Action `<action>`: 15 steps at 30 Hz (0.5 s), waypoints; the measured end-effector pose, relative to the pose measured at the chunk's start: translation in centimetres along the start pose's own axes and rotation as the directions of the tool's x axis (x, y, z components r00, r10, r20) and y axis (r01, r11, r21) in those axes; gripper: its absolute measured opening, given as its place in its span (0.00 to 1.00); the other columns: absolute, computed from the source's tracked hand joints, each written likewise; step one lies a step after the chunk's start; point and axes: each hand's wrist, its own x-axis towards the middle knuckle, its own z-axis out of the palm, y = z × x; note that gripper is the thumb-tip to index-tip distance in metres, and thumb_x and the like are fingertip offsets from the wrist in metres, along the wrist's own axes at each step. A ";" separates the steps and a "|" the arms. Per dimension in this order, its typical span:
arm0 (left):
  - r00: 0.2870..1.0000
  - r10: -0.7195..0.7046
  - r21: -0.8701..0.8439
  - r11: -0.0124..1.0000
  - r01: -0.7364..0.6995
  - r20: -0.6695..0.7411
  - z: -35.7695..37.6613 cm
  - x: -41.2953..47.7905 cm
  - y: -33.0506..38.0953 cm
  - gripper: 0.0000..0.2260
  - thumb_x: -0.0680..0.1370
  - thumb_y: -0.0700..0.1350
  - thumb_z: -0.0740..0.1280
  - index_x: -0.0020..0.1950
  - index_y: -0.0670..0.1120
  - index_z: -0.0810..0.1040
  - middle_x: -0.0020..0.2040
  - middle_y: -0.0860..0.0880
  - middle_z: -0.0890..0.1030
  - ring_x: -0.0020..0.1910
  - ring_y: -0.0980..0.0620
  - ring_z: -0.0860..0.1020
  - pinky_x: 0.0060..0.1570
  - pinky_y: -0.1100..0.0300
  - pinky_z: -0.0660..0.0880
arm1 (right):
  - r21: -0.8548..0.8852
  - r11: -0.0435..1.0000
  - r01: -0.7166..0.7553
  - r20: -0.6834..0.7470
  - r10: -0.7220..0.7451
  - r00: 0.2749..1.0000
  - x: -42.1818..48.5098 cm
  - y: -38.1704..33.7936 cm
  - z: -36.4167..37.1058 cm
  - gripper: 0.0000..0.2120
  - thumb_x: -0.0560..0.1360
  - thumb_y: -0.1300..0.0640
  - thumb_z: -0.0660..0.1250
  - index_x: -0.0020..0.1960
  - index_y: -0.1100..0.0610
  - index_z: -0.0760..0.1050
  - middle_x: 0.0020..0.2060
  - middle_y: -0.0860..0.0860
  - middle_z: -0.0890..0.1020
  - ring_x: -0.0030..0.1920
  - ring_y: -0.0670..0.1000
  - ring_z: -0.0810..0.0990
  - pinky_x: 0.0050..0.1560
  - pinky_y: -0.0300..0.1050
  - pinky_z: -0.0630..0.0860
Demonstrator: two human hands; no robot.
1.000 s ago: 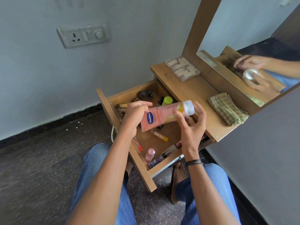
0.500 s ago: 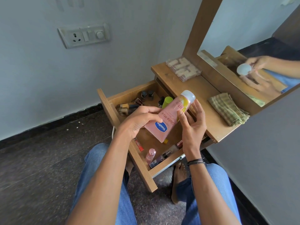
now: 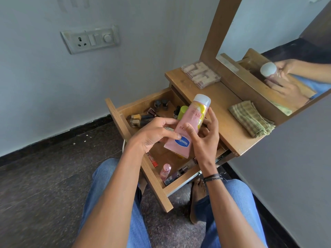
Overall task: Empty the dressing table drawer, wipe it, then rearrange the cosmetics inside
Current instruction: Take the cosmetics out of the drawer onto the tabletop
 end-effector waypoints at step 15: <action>0.972 0.043 -0.288 0.951 -0.111 -0.233 1.4 0.8 0.1 0.19 0.76 0.40 0.75 0.65 0.49 0.78 0.55 0.49 0.86 0.56 0.48 0.84 0.59 0.44 0.80 | -0.054 0.997 -0.046 0.072 0.050 0.996 -0.2 0.3 -0.1 0.23 0.78 0.52 0.73 0.72 0.52 0.74 0.56 0.48 0.84 0.53 0.46 0.85 0.48 0.43 0.83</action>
